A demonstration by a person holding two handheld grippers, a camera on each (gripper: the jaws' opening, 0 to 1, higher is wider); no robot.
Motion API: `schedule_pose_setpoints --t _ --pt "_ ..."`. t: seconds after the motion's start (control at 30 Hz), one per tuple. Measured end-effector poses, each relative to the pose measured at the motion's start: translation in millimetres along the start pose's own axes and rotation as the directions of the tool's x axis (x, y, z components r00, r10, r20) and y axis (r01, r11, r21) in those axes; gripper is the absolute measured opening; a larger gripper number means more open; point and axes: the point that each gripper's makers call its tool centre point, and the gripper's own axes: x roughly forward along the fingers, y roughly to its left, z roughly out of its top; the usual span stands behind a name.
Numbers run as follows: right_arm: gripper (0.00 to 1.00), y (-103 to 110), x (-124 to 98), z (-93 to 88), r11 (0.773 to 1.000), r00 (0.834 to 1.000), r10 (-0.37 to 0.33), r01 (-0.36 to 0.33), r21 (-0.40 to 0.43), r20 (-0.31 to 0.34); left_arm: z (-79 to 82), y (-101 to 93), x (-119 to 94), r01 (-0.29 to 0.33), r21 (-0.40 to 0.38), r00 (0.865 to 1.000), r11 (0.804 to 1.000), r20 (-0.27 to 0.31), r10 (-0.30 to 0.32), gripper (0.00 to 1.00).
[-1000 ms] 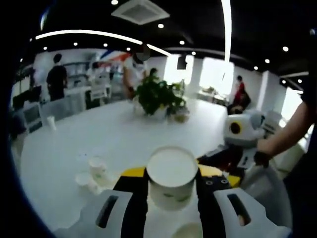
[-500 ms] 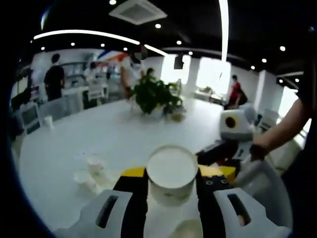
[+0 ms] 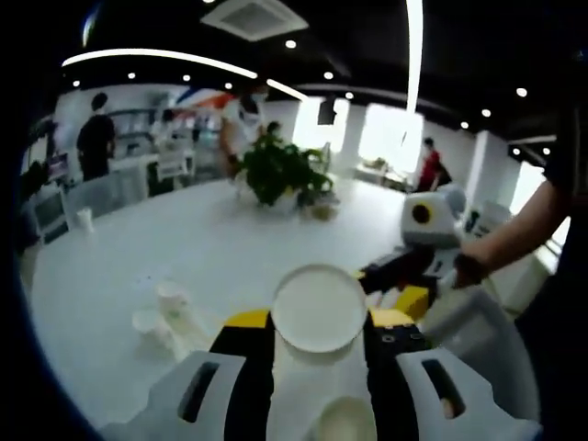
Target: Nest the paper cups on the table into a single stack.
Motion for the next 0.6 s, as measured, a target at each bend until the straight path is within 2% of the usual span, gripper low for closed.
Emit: schedule_pose_setpoints --t 0.3,0.6 --pt "0.30 -4 -5 9.4 1.000 1.000 0.010 -0.010 0.009 0.012 -4.9 -2.3 -2 0.015 0.003 1.000 1.000 -0.010 -0.015 0.36" --pt "0.20 -4 -10 15.6 0.999 0.999 0.028 -0.029 0.022 0.019 -18.2 -6.8 -6 0.022 0.020 0.999 1.000 -0.037 -0.021 0.35"
